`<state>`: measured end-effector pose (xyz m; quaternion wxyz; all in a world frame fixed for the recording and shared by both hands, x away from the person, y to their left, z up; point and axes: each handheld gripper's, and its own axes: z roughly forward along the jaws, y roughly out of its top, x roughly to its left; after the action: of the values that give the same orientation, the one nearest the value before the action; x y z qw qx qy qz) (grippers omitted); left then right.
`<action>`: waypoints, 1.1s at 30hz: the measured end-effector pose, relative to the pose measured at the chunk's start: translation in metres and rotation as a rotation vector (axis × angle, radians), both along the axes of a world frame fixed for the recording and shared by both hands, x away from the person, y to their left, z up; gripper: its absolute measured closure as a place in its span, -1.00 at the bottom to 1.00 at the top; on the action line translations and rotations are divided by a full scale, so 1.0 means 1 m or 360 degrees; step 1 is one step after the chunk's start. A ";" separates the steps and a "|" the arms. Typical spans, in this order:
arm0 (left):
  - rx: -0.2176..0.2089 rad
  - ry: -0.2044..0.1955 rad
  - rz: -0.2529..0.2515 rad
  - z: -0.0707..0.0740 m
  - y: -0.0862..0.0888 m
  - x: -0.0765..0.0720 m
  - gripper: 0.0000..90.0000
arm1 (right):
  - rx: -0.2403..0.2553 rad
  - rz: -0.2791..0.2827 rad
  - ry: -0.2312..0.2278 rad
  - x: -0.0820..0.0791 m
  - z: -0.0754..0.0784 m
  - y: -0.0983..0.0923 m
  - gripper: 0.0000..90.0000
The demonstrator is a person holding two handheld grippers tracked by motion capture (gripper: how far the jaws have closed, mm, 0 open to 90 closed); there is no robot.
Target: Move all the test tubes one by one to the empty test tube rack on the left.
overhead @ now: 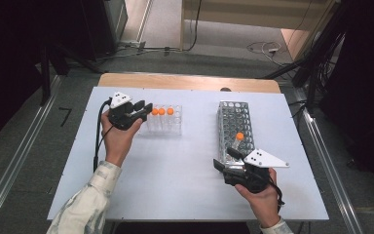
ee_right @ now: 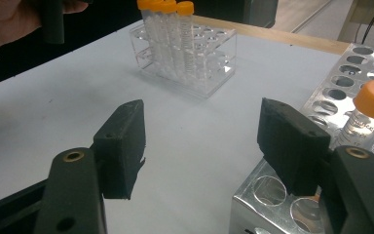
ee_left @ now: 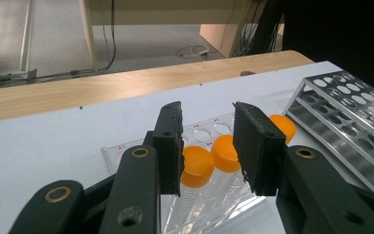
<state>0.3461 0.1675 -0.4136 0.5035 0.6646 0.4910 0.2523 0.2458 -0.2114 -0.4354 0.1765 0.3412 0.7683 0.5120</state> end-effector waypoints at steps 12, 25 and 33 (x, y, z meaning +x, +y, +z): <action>-0.0119 -0.0025 -0.0060 0.007 -0.003 -0.028 -0.12 | -0.0014 -0.0061 -0.0021 0.001 0.001 -0.007 -0.26; -0.0144 -0.0019 -0.0118 -0.009 -0.008 -0.067 -0.47 | -0.0112 -0.0331 -0.0070 0.018 -0.010 -0.030 -0.58; -0.0156 -0.0019 -0.0137 -0.013 -0.010 -0.077 -0.48 | -0.0150 -0.0386 -0.0048 0.034 -0.021 -0.025 -0.63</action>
<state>0.2694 0.1574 -0.4265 0.5489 0.6580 0.4708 0.2100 0.2798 -0.2365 -0.4561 0.2645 0.4151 0.7420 0.4553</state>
